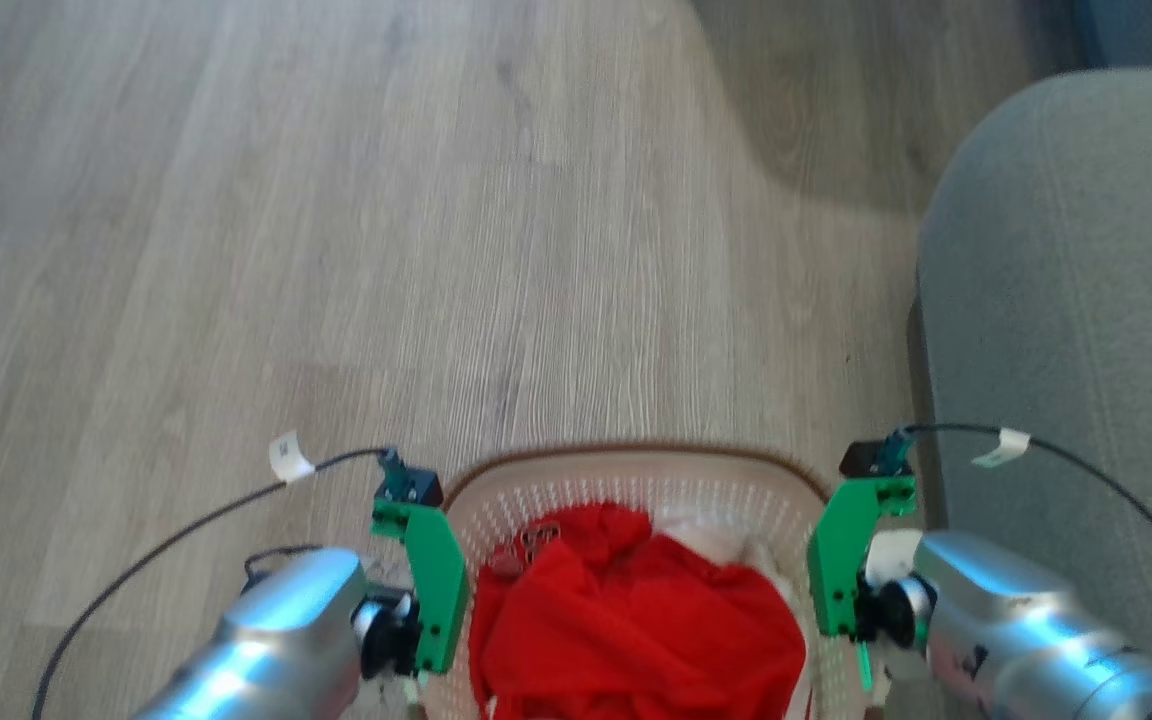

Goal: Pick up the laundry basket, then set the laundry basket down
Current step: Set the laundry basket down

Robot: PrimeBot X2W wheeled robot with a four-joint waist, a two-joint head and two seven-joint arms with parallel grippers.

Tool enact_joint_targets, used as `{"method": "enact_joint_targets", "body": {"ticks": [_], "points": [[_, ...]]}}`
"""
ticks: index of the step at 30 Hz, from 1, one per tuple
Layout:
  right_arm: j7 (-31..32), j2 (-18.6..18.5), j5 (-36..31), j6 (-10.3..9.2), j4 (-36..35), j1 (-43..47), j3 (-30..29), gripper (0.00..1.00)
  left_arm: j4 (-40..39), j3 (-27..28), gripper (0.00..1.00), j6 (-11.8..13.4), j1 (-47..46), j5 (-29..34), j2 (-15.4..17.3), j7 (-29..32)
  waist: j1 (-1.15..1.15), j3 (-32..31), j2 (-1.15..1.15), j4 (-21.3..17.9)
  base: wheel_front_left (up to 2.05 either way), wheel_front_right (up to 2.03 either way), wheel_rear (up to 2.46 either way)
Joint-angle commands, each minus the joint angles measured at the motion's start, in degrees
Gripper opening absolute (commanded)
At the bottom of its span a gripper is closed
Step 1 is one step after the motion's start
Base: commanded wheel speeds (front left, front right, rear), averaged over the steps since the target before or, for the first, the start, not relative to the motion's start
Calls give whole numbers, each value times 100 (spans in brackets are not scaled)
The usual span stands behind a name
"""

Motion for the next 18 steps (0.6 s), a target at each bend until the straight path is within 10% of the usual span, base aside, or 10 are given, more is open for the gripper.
{"method": "enact_joint_targets", "body": {"ticks": [1, 18], "points": [[-120, 21, -105, 92, -193, -267, 42, 0, -132, 27, 0, -45, -441, 126, -13, -71, 0, 254, 0, -8, 0, 0, 0], [-1170, -323, -221, 92, -294, -1093, -10, 0, 30, 37, 0, -45, -1286, 521, -266, -1553, 0, 2335, 0, 61, 0, 0, 0]]}}
